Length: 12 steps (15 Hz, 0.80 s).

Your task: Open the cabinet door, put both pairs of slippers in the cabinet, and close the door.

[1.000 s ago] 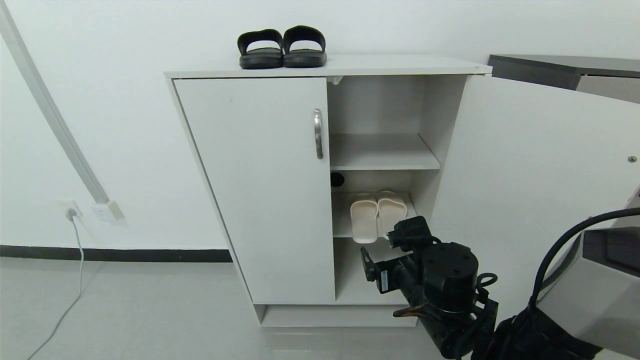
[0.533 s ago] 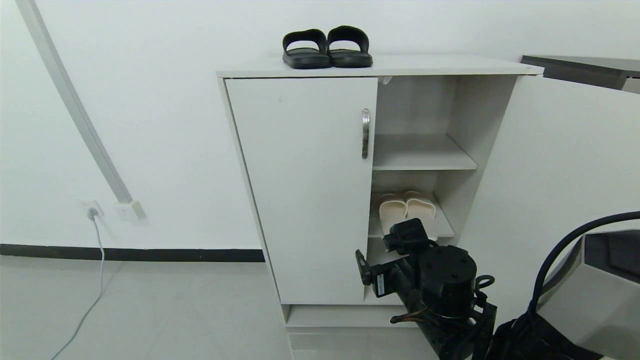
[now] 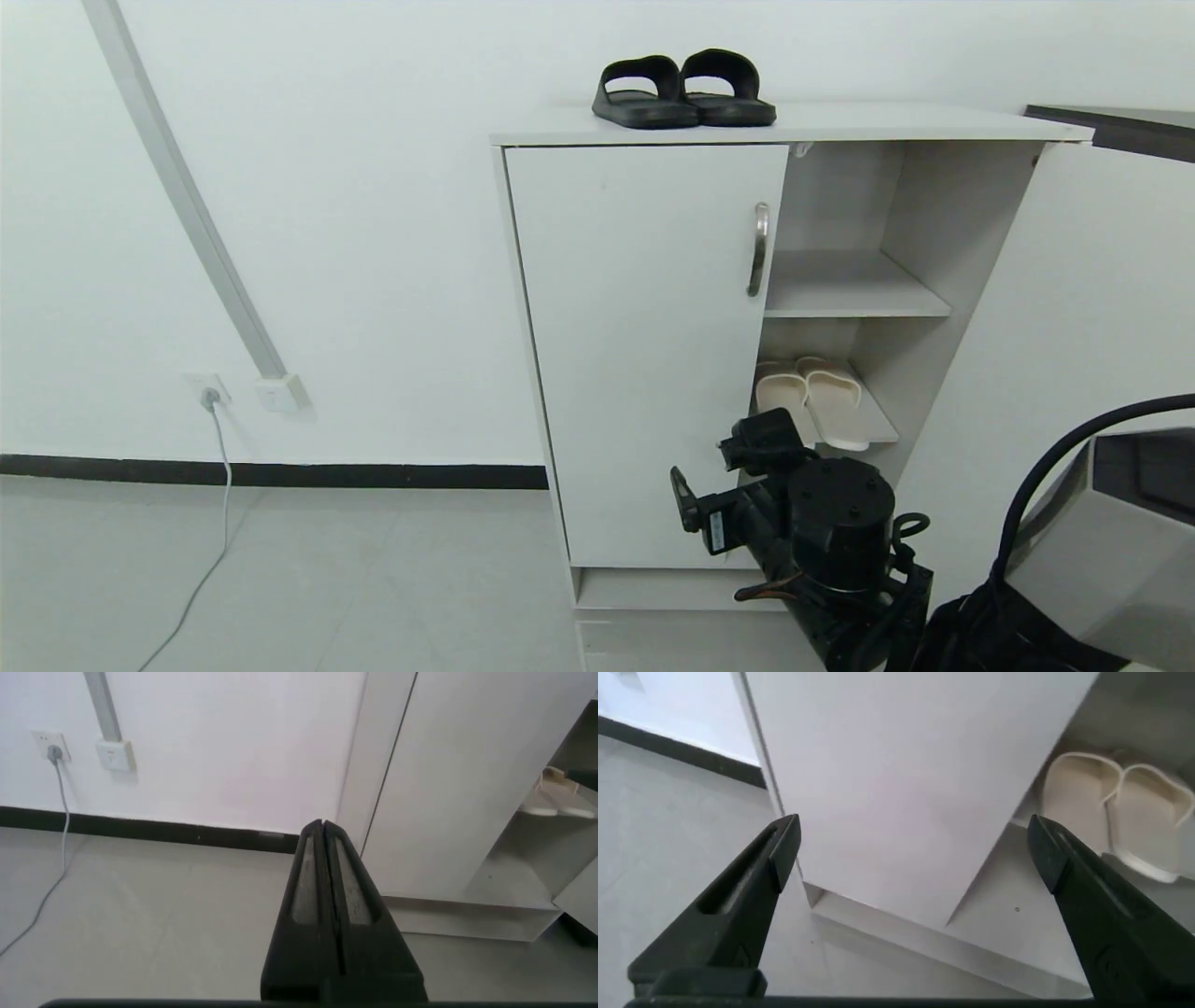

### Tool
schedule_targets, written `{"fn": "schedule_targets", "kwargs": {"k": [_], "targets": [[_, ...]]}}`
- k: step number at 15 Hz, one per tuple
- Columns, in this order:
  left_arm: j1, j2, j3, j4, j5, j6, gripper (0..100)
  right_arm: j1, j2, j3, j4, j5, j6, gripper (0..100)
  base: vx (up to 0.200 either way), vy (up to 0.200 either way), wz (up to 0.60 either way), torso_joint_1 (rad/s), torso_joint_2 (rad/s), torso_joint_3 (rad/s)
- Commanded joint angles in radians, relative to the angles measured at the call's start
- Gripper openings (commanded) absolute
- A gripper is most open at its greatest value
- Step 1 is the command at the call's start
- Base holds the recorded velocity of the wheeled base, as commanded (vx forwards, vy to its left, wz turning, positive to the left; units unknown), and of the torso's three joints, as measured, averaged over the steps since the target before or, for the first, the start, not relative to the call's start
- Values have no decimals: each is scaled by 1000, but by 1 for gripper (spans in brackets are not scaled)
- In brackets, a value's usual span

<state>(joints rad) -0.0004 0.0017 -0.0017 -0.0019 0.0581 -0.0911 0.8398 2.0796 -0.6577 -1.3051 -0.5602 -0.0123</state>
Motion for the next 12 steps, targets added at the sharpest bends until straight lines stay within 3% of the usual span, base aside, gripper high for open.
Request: {"fn": "schedule_targets", "kwargs": {"k": [1, 12], "targets": [[-1, 0, 0, 0, 0, -1, 0, -4, 2, 3, 0, 0, -5, 100, 0, 0, 0, 0, 0, 0], [-1, 1, 0, 0, -3, -4, 0, -10, 27, 10, -28, 3, -6, 100, 0, 0, 0, 0, -5, -3]]}}
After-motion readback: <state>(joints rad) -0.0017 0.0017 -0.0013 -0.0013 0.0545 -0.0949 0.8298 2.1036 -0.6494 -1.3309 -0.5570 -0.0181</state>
